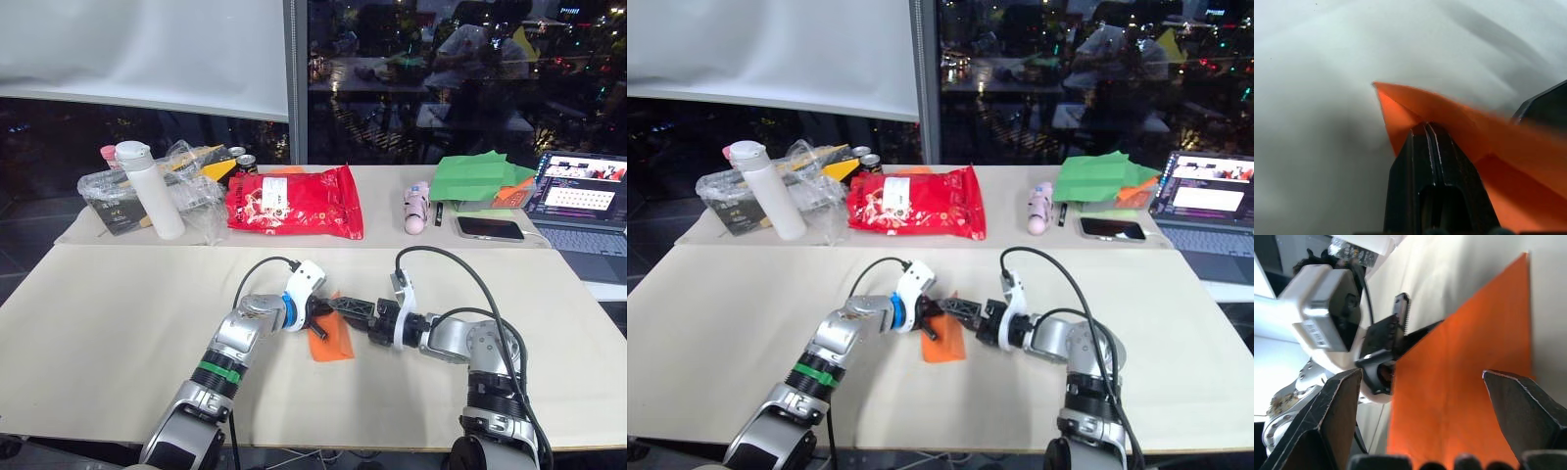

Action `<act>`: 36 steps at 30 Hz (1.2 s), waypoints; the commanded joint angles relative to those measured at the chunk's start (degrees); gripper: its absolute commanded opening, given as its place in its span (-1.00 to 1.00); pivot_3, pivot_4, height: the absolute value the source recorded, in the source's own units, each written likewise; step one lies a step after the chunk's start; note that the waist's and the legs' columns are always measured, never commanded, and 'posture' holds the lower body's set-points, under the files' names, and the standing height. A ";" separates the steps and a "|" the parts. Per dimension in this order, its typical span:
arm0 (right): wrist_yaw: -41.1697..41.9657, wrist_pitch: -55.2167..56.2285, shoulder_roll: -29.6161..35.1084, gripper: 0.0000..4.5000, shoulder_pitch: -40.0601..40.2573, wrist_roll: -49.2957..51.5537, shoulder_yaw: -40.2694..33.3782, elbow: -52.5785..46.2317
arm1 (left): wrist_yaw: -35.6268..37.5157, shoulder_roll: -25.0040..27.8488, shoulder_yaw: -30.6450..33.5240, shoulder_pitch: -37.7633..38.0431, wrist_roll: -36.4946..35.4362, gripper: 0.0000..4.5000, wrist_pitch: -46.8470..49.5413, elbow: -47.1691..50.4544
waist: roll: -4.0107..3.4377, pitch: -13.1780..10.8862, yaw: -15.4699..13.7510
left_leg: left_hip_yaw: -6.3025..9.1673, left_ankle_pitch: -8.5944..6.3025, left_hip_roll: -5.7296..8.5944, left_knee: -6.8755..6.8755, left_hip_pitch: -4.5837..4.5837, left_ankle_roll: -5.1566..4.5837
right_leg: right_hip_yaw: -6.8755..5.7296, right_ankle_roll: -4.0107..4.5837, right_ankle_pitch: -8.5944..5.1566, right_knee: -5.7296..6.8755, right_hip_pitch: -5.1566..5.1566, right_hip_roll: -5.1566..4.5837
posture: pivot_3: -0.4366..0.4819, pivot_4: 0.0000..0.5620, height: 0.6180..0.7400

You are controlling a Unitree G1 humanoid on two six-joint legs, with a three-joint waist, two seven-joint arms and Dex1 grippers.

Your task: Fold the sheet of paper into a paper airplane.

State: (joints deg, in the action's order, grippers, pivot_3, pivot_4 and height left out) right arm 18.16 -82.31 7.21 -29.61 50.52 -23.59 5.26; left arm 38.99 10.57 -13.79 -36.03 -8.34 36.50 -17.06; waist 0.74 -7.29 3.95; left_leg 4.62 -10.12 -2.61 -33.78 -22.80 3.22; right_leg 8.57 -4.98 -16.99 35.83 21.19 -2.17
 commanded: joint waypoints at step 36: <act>-14.92 5.27 -9.34 -0.19 -2.64 13.41 -14.28 5.61 | 0.66 0.41 -2.40 1.22 1.19 -1.00 0.49 -0.22 | -0.05 0.02 0.04 | 0.00 0.00 0.00 0.01 0.00 0.00 | 0.00 0.00 0.00 0.00 0.00 0.00 | -0.05 -0.47 0.66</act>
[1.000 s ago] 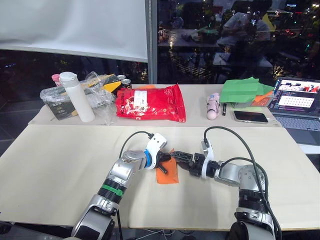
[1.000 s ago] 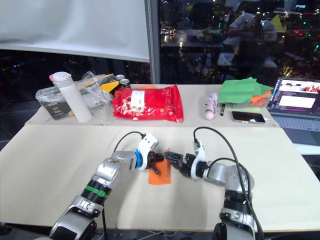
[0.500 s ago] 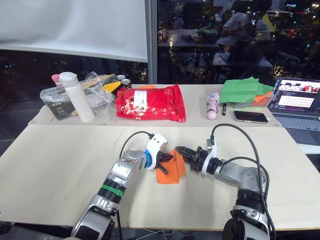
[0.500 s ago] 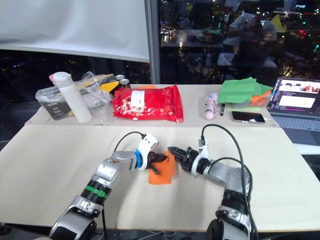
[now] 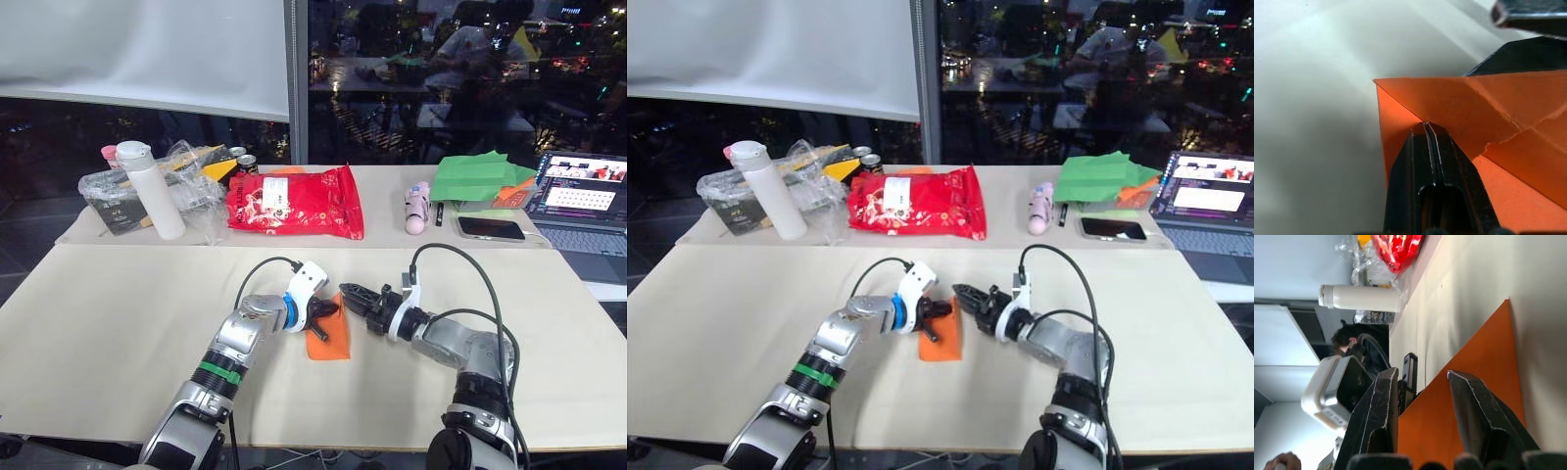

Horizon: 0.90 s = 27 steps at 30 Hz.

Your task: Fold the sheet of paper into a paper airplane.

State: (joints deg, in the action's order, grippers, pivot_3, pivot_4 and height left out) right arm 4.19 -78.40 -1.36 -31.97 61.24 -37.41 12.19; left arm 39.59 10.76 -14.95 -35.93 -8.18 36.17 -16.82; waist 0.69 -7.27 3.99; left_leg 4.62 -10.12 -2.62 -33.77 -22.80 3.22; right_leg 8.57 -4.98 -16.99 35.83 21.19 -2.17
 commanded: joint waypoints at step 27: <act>-6.73 2.31 2.18 -0.98 8.10 11.03 5.93 -7.32 | 0.62 0.22 -1.50 0.70 1.49 -1.00 0.35 -1.04 | -0.03 0.02 -0.04 | 0.00 0.00 0.00 0.02 0.00 -0.01 | 0.00 0.00 -0.01 -0.04 -0.01 0.00 | -0.05 -0.47 0.66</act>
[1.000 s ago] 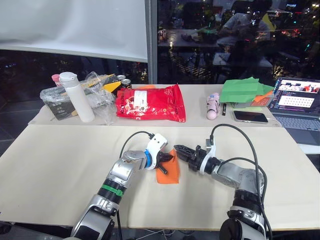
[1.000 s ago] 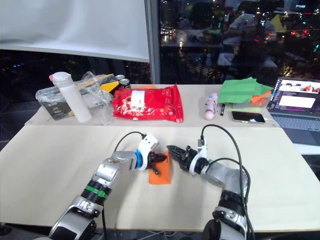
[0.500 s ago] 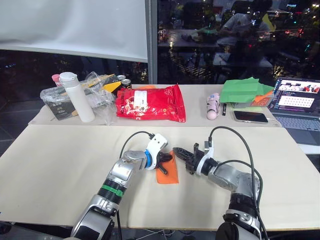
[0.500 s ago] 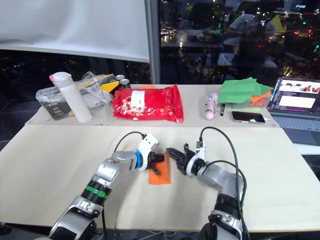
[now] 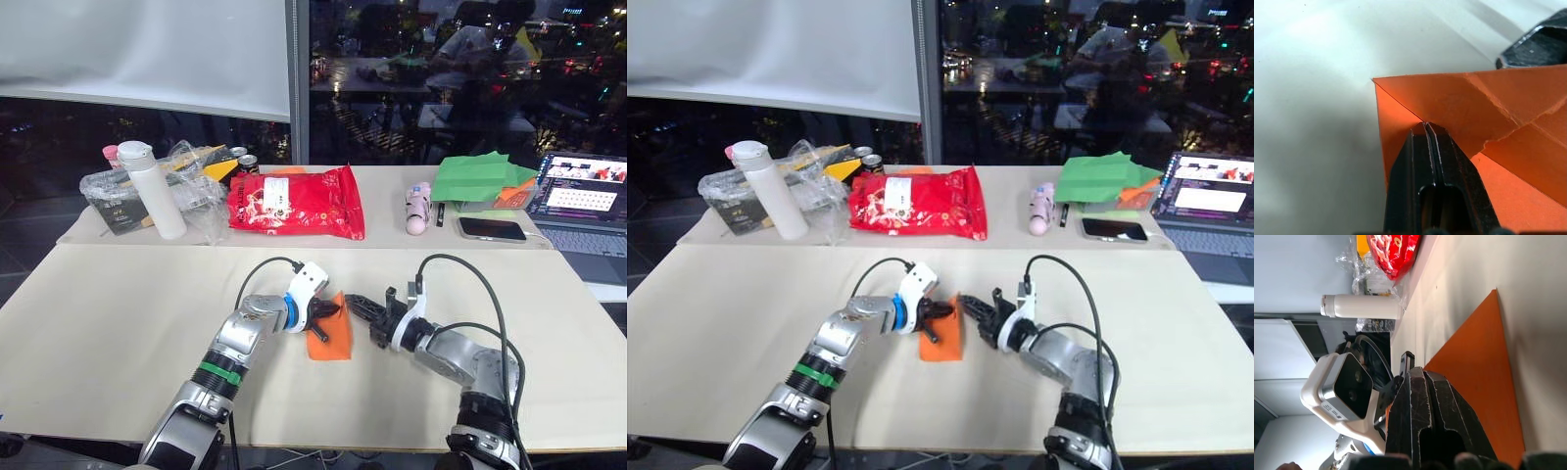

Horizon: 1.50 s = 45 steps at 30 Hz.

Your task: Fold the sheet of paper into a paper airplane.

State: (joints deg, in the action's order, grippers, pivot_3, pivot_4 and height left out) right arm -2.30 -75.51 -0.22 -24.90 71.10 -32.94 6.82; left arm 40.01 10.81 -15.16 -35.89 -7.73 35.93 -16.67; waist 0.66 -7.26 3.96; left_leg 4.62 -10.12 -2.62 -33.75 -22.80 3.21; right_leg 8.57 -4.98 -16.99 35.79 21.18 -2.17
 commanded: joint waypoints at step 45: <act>13.79 5.06 12.87 -0.98 1.06 -17.25 24.42 -4.04 | 0.74 7.85 6.11 1.79 -2.01 -1.00 3.67 2.86 | 0.16 0.08 0.63 | -0.01 0.00 -0.09 0.00 0.12 0.00 | 0.00 0.00 -0.01 -0.02 -0.02 0.07 | -0.05 -0.47 0.66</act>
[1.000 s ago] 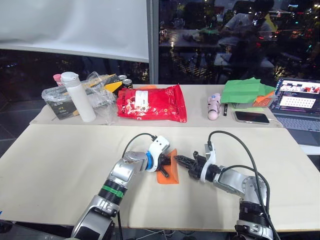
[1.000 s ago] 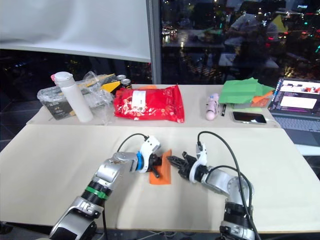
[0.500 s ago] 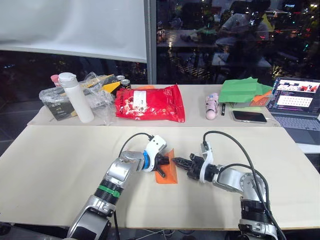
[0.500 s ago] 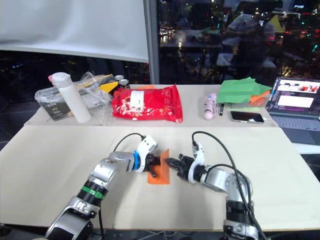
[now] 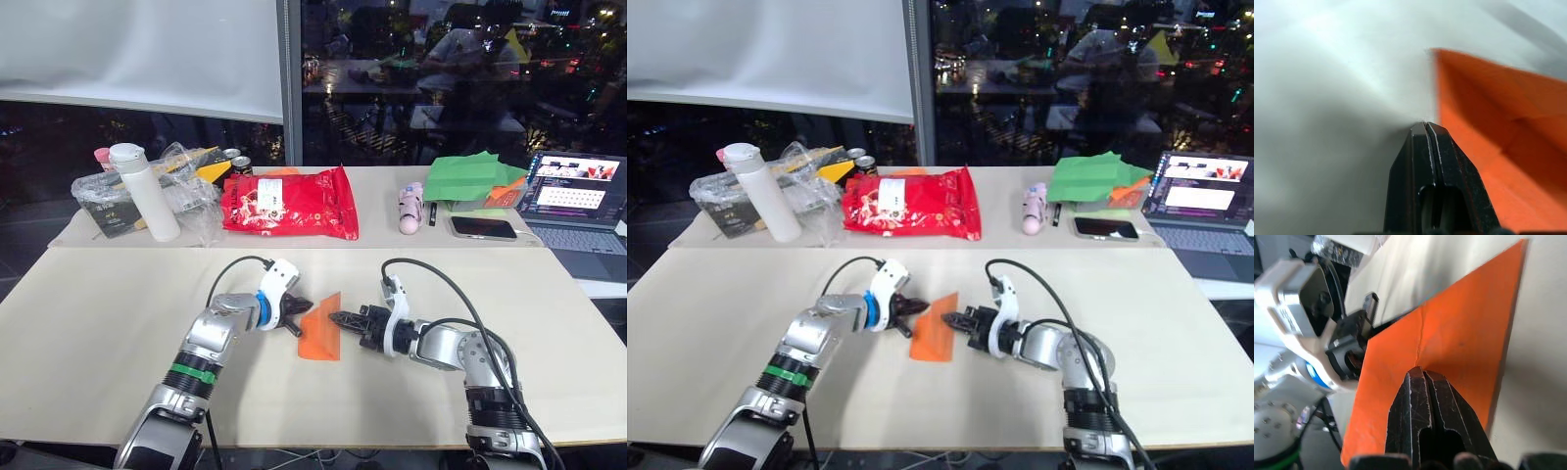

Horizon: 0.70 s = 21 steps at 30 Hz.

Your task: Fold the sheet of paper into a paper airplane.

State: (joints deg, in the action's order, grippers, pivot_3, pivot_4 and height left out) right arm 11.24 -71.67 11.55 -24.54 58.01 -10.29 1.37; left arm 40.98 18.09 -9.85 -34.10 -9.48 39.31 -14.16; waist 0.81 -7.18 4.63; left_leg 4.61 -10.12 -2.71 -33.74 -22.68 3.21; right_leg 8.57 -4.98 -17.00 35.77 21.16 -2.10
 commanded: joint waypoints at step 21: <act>12.73 15.95 11.24 -0.98 -2.24 -29.62 25.98 -2.65 | 3.57 3.36 -0.19 3.13 -2.03 -1.00 3.72 5.36 | 0.16 0.03 -0.59 | -0.01 0.00 0.01 -0.01 0.02 0.01 | 0.00 0.00 0.00 -0.02 0.00 -0.01 | -0.05 -0.47 0.66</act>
State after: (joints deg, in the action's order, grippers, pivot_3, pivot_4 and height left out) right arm 24.16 -56.47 21.15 -27.26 32.65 14.11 -3.06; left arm 43.80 20.72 -10.19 -31.28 -10.97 42.51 -9.10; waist 0.97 -7.15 4.04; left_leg 4.60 -10.13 -2.70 -33.76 -22.66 3.22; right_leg 8.58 -4.98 -17.00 35.75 21.16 -2.12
